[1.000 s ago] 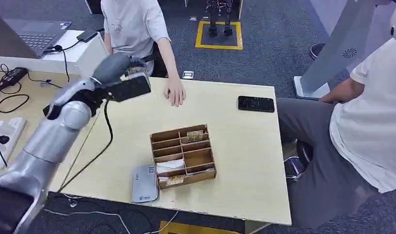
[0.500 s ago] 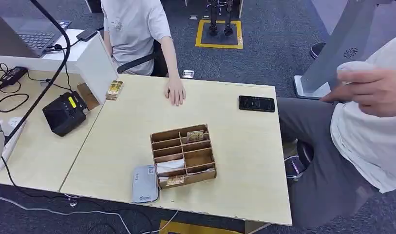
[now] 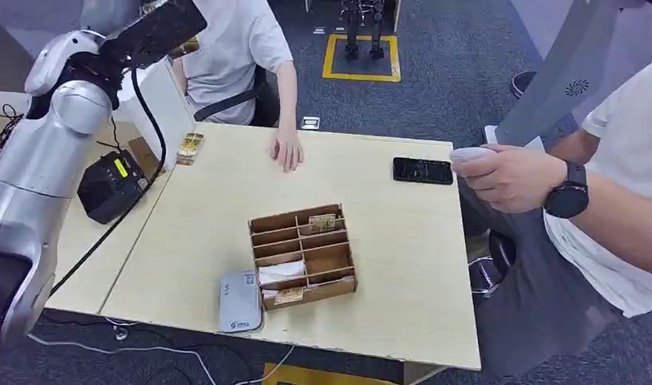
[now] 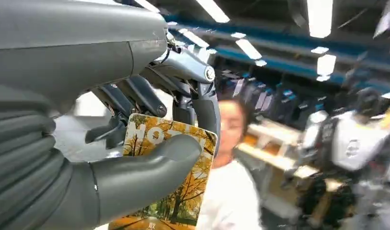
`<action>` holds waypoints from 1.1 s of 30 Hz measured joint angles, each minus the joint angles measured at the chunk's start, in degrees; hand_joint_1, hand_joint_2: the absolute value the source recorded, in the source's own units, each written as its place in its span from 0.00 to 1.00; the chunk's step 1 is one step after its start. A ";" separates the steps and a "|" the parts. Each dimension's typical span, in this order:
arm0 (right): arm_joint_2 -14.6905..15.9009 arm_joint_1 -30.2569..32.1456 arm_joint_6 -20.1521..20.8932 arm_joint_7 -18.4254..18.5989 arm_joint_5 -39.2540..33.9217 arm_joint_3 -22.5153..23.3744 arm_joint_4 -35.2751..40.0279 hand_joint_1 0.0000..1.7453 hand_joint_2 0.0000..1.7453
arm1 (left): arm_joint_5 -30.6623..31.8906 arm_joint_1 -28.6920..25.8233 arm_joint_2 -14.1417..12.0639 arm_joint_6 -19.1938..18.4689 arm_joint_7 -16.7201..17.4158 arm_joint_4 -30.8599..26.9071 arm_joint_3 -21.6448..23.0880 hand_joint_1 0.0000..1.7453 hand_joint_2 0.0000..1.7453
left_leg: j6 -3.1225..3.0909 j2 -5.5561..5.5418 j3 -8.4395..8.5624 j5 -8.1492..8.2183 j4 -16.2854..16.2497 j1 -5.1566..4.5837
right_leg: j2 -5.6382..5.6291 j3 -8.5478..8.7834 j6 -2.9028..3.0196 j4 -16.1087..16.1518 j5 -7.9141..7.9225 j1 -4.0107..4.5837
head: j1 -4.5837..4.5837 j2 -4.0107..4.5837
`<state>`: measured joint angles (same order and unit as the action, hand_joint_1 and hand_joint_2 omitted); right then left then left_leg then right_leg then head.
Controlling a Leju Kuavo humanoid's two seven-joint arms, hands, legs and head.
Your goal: Pass the card to the sensor for recognition and then transmit it.
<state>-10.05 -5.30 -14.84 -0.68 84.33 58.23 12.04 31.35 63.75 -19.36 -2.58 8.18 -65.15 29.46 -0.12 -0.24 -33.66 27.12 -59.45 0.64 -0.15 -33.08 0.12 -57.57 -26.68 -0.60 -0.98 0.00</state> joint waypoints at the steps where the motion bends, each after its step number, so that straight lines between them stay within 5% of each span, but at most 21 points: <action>1: 0.00 -0.12 0.02 0.00 0.39 -0.22 0.00 0.00 1.00 | 2.45 -0.43 1.58 2.51 -0.37 3.70 -0.07 1.00 1.00 | -0.01 -0.05 -0.01 0.00 0.00 0.00 | 0.06 0.03 -0.01 0.00 -0.01 0.00 | 0.00 0.00; 4: 0.00 -0.41 0.74 -0.39 0.96 -1.14 0.00 0.00 1.00 | 8.83 -1.47 5.99 11.79 -0.79 14.83 -1.35 1.00 1.00 | -0.04 -0.07 -0.05 -0.04 -0.01 0.00 | 0.07 0.05 -0.06 0.00 0.05 0.00 | 0.02 0.00; 8: 0.00 -0.35 1.18 -0.11 1.92 -2.10 0.00 0.00 1.00 | 11.36 -1.99 9.26 16.81 -0.79 25.92 -3.32 1.00 1.00 | -0.04 0.13 -0.06 -0.04 -0.03 0.00 | -0.14 -0.05 -0.12 0.00 0.15 0.00 | 0.00 0.00; 13: 0.00 -0.34 1.29 0.28 1.92 -2.73 0.00 0.00 1.00 | 11.97 -2.11 11.03 17.42 -0.75 32.22 -4.78 1.00 1.00 | -0.03 0.11 -0.11 -0.03 -0.02 0.02 | -0.12 -0.09 -0.12 0.00 0.13 0.01 | 0.00 0.00; 25: 0.02 -0.33 1.62 0.07 1.90 -3.04 0.00 0.00 1.00 | 17.07 -2.19 12.48 18.57 0.35 36.71 -5.79 1.00 1.00 | -0.04 0.12 -0.15 -0.04 -0.02 0.01 | -0.11 -0.13 -0.12 0.00 0.14 0.01 | 0.00 0.00; 26: 0.02 -0.33 1.62 0.07 1.90 -3.04 0.00 0.00 1.00 | 17.28 -2.19 12.52 18.51 0.35 36.97 -5.79 0.11 1.00 | -0.04 0.12 -0.16 -0.04 -0.02 0.01 | -0.11 -0.13 -0.12 0.00 0.14 0.01 | 0.00 0.00; 27: 0.02 -0.34 1.62 0.09 1.90 -3.06 0.00 0.00 1.00 | 17.50 -2.18 12.56 18.46 0.35 37.13 -5.79 0.00 1.00 | -0.04 0.12 -0.16 -0.04 -0.02 0.01 | -0.11 -0.13 -0.13 0.00 0.14 0.01 | 0.02 0.00; 33: 0.02 -0.32 1.64 0.35 1.92 -3.32 0.00 0.00 1.00 | 19.18 -2.16 12.59 18.86 -0.13 38.22 -6.03 0.00 1.00 | -0.04 0.11 -0.17 -0.03 -0.02 0.01 | -0.10 -0.13 -0.12 0.00 0.14 0.01 | 0.00 0.00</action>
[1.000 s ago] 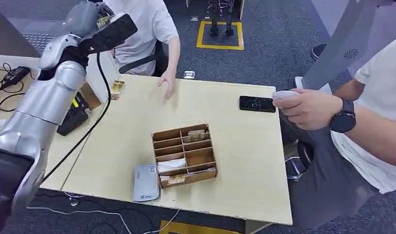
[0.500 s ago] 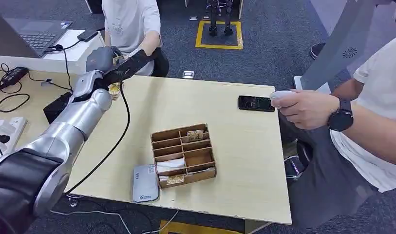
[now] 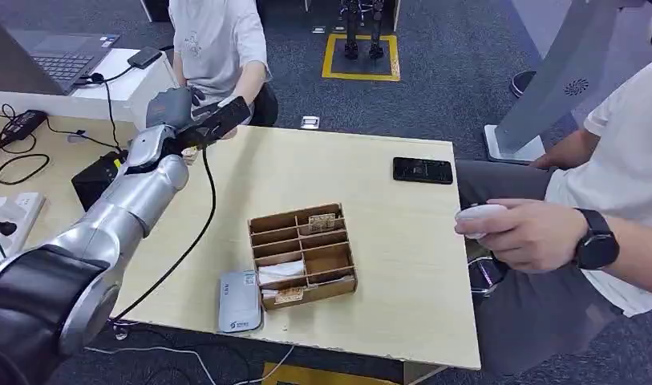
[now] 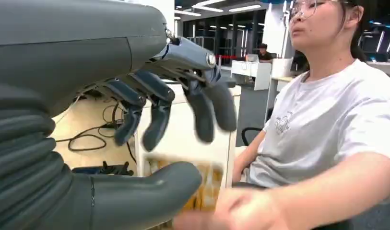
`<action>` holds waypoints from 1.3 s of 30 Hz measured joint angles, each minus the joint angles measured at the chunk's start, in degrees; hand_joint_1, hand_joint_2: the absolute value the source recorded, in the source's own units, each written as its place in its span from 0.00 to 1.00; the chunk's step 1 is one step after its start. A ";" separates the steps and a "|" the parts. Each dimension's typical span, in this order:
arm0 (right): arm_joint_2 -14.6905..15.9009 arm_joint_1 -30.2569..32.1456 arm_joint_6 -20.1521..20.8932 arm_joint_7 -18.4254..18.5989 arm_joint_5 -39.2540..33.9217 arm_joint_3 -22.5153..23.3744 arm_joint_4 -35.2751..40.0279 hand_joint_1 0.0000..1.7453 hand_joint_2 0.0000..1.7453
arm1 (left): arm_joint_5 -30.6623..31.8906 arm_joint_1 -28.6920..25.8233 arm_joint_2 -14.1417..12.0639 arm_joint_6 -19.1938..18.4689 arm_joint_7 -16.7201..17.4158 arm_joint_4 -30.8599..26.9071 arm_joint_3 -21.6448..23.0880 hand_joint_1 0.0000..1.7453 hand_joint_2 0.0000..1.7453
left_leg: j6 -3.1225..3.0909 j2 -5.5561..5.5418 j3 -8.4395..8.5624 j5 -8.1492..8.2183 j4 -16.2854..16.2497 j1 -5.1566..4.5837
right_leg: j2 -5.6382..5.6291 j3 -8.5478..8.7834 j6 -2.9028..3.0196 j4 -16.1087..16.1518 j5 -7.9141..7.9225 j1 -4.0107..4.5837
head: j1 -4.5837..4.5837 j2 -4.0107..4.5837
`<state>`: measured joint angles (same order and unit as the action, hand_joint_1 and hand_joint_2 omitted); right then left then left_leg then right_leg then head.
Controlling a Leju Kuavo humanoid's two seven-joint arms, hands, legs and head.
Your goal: Pass the card to the sensor for recognition and then transmit it.
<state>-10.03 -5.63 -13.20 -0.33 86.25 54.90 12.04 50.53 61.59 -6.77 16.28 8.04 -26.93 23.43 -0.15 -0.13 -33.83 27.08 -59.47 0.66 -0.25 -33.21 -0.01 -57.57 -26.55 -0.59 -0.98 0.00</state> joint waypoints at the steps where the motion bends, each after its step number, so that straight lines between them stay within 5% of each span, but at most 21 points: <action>1: 0.00 0.00 0.00 0.00 -0.02 0.00 0.00 0.00 1.00 | 0.77 -0.01 -0.18 0.57 0.00 0.07 -0.02 0.00 1.00 | 0.00 -0.01 -0.02 0.00 0.00 0.01 | 0.00 0.00 0.00 0.00 0.00 0.00 | 0.02 0.00; 11: 0.20 0.03 0.00 0.22 0.00 0.00 0.00 0.00 1.00 | 5.75 -0.18 -5.17 5.20 1.35 0.72 -2.07 0.00 1.00 | 0.01 0.01 -0.09 -0.01 0.04 0.05 | -0.02 -0.02 0.00 -0.06 0.00 0.04 | 0.04 0.00; 16: 0.48 0.30 -0.02 0.66 0.33 0.00 0.00 0.00 1.00 | 8.62 -0.64 -12.64 9.89 2.45 1.84 -4.70 0.00 1.00 | 0.02 0.53 -0.03 0.00 0.06 0.05 | -0.59 -0.20 0.04 -0.10 0.03 0.04 | 0.00 0.00; 19: 0.61 0.33 -0.48 0.37 0.02 0.00 0.00 0.00 1.00 | 8.14 -2.04 -16.92 12.47 -0.18 2.36 -7.66 0.00 1.00 | 0.02 0.49 -0.05 0.00 0.10 0.07 | -0.56 -0.23 0.09 -0.12 -0.01 0.03 | -0.04 0.00; 23: 0.61 0.33 -1.07 0.37 -1.29 0.18 0.00 0.00 1.00 | 2.29 -10.17 -24.58 19.27 -10.24 1.68 -14.08 0.00 1.00 | 0.25 0.78 0.24 0.17 0.30 -0.04 | -0.85 -0.13 0.20 -0.12 -0.11 -0.09 | 0.00 0.00; 26: 0.61 0.70 -1.66 1.68 -2.75 1.03 0.00 0.00 1.00 | -6.02 -24.07 -28.54 20.94 -19.75 -4.14 -23.19 0.00 1.00 | 0.25 1.37 0.65 0.39 0.42 -0.18 | -1.47 -0.09 0.31 -0.10 -0.25 -0.27 | -0.02 0.00; 31: 0.61 1.29 -2.29 2.91 -4.18 2.49 0.00 0.00 1.00 | -7.97 -46.74 -28.52 16.33 -25.92 -19.22 -42.04 0.00 1.00 | 0.19 1.44 0.51 0.51 0.41 -0.07 | -1.55 -0.14 0.25 0.02 -0.36 -0.19 | 0.02 0.00; 35: 0.61 1.38 -3.37 2.82 -5.82 4.00 0.00 0.00 1.00 | -3.90 -57.56 -23.55 10.35 -32.99 -31.25 -57.98 0.00 1.00 | 0.06 1.37 0.48 0.59 0.40 -0.12 | -1.45 -0.07 0.16 0.08 -0.41 -0.19 | 0.04 0.00; 39: 0.61 1.39 -4.11 2.19 -6.73 5.35 0.00 0.00 1.00 | -0.75 -60.70 -17.47 1.95 -39.27 -36.35 -75.49 0.00 1.00 | 0.06 1.34 0.39 0.61 0.39 -0.08 | -1.40 -0.05 0.16 0.10 -0.40 -0.17 | 0.00 0.00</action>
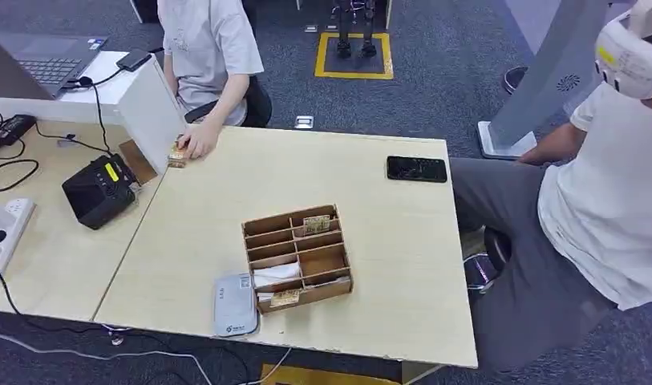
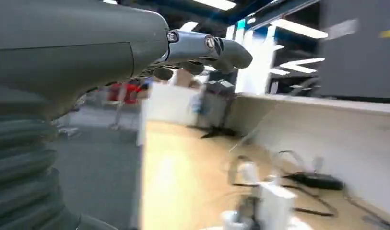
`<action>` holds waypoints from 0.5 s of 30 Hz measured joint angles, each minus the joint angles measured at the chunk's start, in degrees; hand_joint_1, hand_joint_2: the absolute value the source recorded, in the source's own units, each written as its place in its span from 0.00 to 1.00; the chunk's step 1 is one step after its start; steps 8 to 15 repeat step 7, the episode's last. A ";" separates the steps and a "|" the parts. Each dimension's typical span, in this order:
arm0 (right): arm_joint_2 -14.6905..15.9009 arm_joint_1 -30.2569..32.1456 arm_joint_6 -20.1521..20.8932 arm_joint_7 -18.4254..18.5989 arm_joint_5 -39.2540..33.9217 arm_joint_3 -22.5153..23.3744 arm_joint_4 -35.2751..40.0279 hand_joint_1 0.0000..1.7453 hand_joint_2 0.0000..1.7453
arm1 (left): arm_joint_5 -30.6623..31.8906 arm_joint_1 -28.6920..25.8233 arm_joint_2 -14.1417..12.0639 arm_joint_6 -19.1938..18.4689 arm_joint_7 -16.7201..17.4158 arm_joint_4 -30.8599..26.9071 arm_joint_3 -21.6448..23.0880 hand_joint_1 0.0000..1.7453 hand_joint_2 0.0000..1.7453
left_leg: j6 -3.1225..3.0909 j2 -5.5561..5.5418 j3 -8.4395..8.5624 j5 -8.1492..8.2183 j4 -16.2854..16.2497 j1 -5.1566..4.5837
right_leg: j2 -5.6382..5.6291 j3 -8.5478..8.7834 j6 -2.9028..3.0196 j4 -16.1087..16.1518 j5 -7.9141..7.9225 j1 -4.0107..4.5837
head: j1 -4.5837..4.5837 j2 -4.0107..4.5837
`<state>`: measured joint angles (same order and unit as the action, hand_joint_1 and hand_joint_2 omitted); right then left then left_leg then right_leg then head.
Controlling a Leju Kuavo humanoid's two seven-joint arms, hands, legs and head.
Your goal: Pass the card to the sensor for recognition and then transmit it.
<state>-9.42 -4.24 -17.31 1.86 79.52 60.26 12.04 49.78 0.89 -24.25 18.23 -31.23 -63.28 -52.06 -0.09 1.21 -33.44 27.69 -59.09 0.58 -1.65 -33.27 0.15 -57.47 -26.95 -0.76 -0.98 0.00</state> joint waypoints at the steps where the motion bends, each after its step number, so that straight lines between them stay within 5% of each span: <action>1: 0.00 -0.01 0.00 0.00 -0.18 0.18 0.00 0.00 1.00 | 0.89 -0.17 0.91 -0.13 -0.67 0.04 -3.41 0.00 1.00 | 0.02 -0.02 -0.01 0.05 -0.01 0.03 | 0.02 0.00 0.00 0.00 0.00 0.01 | 0.04 0.00; 4: 0.00 -0.07 0.07 0.00 -0.37 0.81 0.00 0.00 1.00 | 4.49 -0.29 2.83 1.99 0.50 1.01 -11.92 0.00 1.00 | 0.01 -0.44 -0.04 0.04 -0.02 0.04 | 0.45 0.06 -0.03 0.00 -0.03 0.03 | 0.04 0.00; 7: 0.00 -0.32 0.35 0.18 0.00 0.92 0.00 0.00 1.00 | 11.99 0.64 3.37 11.84 11.18 9.83 -18.04 0.00 1.00 | 0.02 -0.63 0.03 0.04 -0.01 0.03 | 0.65 0.20 -0.06 -0.01 -0.10 0.02 | -0.02 0.00; 15: 0.00 -0.32 0.35 0.18 0.00 0.92 0.00 0.00 1.00 | 11.99 0.64 3.37 11.84 11.18 9.83 -18.04 0.00 1.00 | 0.02 -0.63 0.03 0.04 -0.01 0.03 | 0.65 0.20 -0.06 -0.01 -0.10 0.02 | -0.02 0.00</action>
